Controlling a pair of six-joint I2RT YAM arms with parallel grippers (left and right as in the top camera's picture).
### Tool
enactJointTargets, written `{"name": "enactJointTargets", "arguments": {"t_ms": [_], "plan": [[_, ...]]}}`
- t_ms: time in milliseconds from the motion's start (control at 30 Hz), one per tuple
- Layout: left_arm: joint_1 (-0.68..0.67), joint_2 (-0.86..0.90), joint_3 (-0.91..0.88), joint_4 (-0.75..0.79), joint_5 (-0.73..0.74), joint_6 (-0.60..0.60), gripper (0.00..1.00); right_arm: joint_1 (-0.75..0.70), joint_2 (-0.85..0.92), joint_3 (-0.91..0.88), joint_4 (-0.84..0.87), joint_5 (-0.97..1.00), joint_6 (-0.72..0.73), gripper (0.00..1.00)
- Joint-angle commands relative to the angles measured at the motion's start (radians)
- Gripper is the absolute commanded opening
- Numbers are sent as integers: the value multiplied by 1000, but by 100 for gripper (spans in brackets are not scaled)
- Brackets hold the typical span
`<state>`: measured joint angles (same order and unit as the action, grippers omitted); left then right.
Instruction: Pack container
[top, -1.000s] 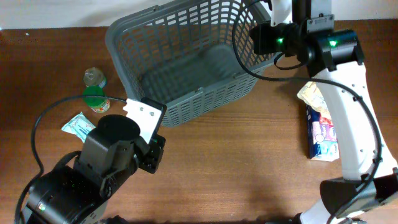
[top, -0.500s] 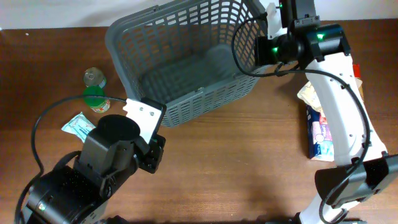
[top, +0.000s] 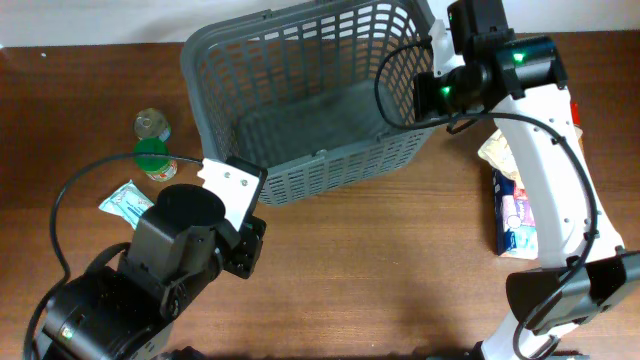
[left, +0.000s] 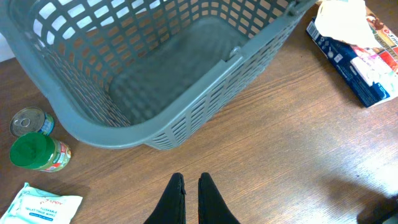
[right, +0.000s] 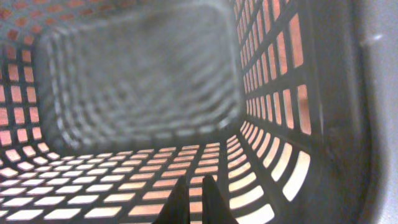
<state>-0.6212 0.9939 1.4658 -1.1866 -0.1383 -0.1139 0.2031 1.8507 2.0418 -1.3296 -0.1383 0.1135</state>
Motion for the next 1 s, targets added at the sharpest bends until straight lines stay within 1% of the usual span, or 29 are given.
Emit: {"name": "enactJointTargets", "arguments": {"t_ms": [0, 300, 500, 600, 667, 867, 967], "plan": [[5, 0, -3, -3, 2, -9, 2, 7, -6, 26, -48, 20, 35, 4], [5, 0, -3, -2, -1, -10, 2, 7, -29, 26, -188, 11, 81, 4], [5, 0, -3, -2, -6, -14, 2, 9, -97, 26, -183, 12, 87, 4], [5, 0, -3, -3, -50, -66, 2, 9, -142, 28, -174, 17, 87, 4], [4, 0, -3, -3, -61, -74, 2, 9, -178, 28, -164, 29, 86, 4], [8, 0, -3, -3, -81, -108, 2, 9, -262, 28, -143, 127, 87, 4], [10, 0, -3, -6, -141, -159, 2, -3, -272, 27, -134, 170, 87, 4]]}}
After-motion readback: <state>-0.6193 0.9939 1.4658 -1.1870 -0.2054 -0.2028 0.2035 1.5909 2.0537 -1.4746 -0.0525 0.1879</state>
